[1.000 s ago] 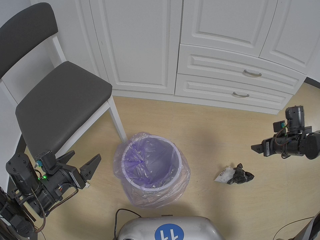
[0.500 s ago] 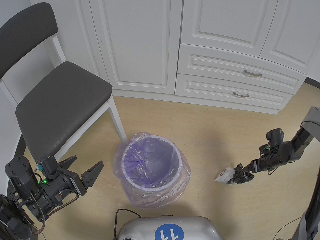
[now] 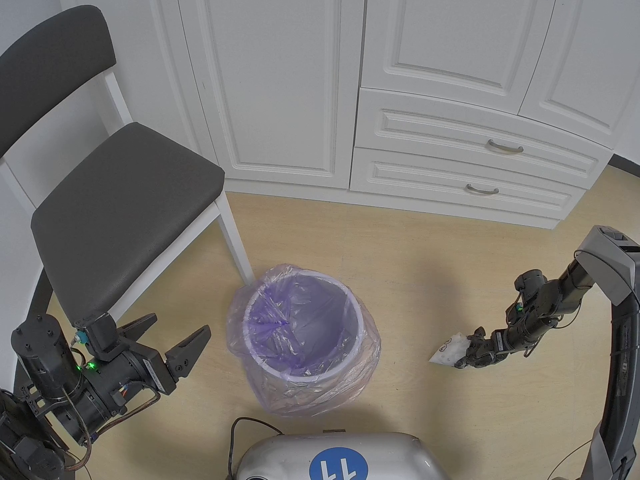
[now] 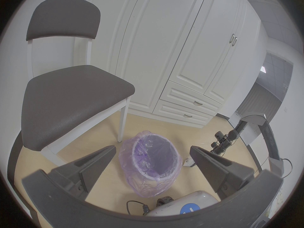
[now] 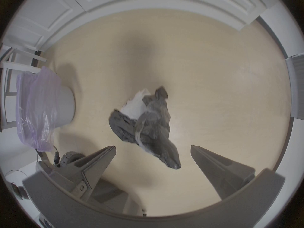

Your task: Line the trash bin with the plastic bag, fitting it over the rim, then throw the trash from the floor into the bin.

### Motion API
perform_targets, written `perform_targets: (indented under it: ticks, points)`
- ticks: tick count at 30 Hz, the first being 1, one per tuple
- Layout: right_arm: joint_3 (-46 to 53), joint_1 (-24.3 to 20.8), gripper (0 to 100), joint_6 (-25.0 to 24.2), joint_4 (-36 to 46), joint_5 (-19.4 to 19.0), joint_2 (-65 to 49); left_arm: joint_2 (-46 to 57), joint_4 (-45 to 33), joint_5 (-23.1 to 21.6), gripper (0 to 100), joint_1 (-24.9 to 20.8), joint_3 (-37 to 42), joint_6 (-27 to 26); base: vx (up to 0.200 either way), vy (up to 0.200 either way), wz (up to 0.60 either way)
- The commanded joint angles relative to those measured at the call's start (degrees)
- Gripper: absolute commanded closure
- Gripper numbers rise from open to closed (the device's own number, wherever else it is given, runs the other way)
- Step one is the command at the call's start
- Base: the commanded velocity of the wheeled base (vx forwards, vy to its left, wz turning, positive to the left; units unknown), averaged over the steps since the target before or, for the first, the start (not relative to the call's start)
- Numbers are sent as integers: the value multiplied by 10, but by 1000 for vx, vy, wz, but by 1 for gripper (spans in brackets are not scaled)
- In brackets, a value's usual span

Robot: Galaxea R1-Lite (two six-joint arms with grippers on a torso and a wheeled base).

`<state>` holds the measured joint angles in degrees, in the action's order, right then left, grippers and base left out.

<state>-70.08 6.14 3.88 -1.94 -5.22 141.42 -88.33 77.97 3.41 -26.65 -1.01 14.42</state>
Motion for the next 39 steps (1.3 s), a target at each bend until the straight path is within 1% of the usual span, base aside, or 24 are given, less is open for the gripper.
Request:
perform_targets:
  ticks: [1, 7, 8, 18, 22, 25, 28, 29, 30, 32, 33, 35, 37, 39]
  points:
    - [-55, -13, 0, 1, 51, 1, 34, -11, 1, 0, 0, -1, 10, 0, 0, 0, 0]
    - [-48, -32, 0, 0, 51, 3, 32, -11, 1, 0, 0, -1, 10, -1, 0, 0, 0]
    - [-47, -34, 100, 0, 51, 3, 32, -11, 2, 0, 0, -1, 10, -1, 0, 0, 0]
    - [-46, -33, 100, -3, 45, 4, 31, -5, 1, 1, 0, 2, 10, -1, 0, 0, 0]
    - [-35, -31, 100, -5, 44, -1, 6, -3, 2, 1, 0, 2, 10, -1, 0, 0, 0]
    - [14, -28, 100, 0, 30, -6, -70, 3, 4, 1, 0, 1, 10, -1, 0, 0, 0]
    - [65, -36, 100, 3, -6, -2, -152, 15, 4, 2, 0, 2, 10, -1, 0, 0, 0]
    - [72, -37, 100, 4, -10, -1, -163, 16, 3, 2, 0, 1, 10, -1, 0, 0, 0]
    - [111, -46, 100, 26, -25, 0, -223, 26, 3, 1, 0, 1, 10, -2, 0, 0, 0]
    - [154, -51, 100, 65, -32, 1, -295, 33, 3, 1, 0, 1, 10, -3, 0, 0, 0]
    - [154, -51, 100, 65, -32, 1, -295, 33, 3, 1, 0, 1, 10, -3, 0, 0, 0]
    - [213, -64, 100, 122, -44, 1, -393, 40, 1, 1, 0, 0, 10, -13, 0, 0, 0]
    - [245, -80, 100, 140, -59, 4, -446, 40, 1, 2, 0, 0, 10, -21, 0, 0, 0]
    - [273, -105, 100, 144, -80, 18, -492, 44, 1, 2, 0, 0, 10, -25, 0, 0, 0]
